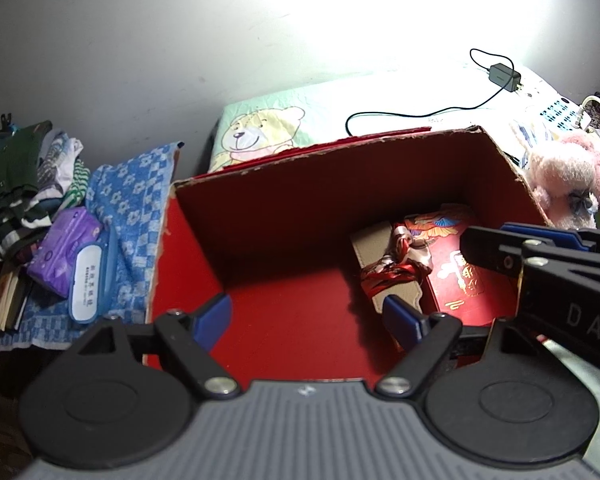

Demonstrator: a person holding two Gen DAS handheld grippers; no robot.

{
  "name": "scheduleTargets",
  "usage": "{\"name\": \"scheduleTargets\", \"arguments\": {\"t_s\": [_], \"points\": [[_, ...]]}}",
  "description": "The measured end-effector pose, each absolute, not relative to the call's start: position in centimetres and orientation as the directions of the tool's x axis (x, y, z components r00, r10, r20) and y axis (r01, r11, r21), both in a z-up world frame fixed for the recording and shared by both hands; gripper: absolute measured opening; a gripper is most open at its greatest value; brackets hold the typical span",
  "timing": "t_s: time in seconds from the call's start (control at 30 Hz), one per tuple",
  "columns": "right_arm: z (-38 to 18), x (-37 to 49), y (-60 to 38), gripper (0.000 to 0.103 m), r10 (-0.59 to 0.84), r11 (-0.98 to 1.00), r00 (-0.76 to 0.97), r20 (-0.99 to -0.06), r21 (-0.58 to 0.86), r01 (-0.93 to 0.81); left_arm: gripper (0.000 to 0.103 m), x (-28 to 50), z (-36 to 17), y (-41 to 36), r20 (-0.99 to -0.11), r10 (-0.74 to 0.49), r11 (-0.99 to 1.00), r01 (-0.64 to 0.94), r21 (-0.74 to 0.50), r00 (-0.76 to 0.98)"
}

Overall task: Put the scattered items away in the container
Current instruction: 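Move the open right gripper past the box to the brown pine cone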

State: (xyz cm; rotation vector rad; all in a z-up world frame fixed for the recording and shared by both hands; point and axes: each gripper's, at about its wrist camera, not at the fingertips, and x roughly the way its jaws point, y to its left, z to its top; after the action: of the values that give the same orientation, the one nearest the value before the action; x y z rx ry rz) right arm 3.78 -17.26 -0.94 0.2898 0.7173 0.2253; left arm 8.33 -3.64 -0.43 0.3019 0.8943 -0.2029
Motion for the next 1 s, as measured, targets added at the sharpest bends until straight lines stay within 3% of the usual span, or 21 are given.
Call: {"name": "scheduleTargets", "arguments": {"t_s": [0.23, 0.77, 1.0], "points": [[-0.6, 2.5, -17.3, 0.033, 0.348, 0.917, 0.736, -0.581, 0.376, -0.137, 0.089, 6.8, -0.1, -3.1, -0.788, -0.015, 0.952, 0.25, 0.178, 0.615], [-0.4, -1.3, -18.0, 0.034, 0.464, 0.879, 0.704, -0.537, 0.379, -0.289, 0.092, 3.5, 0.6, -0.7, -0.793, 0.015, 0.979, 0.152, 0.135, 0.609], [-1.6, -2.4, -18.1, 0.033, 0.534, 0.84, 0.652, -0.538, 0.424, -0.339, 0.088, 1.8, 0.0, 0.8, -0.794, 0.016, 0.986, 0.123, 0.114, 0.607]]}}
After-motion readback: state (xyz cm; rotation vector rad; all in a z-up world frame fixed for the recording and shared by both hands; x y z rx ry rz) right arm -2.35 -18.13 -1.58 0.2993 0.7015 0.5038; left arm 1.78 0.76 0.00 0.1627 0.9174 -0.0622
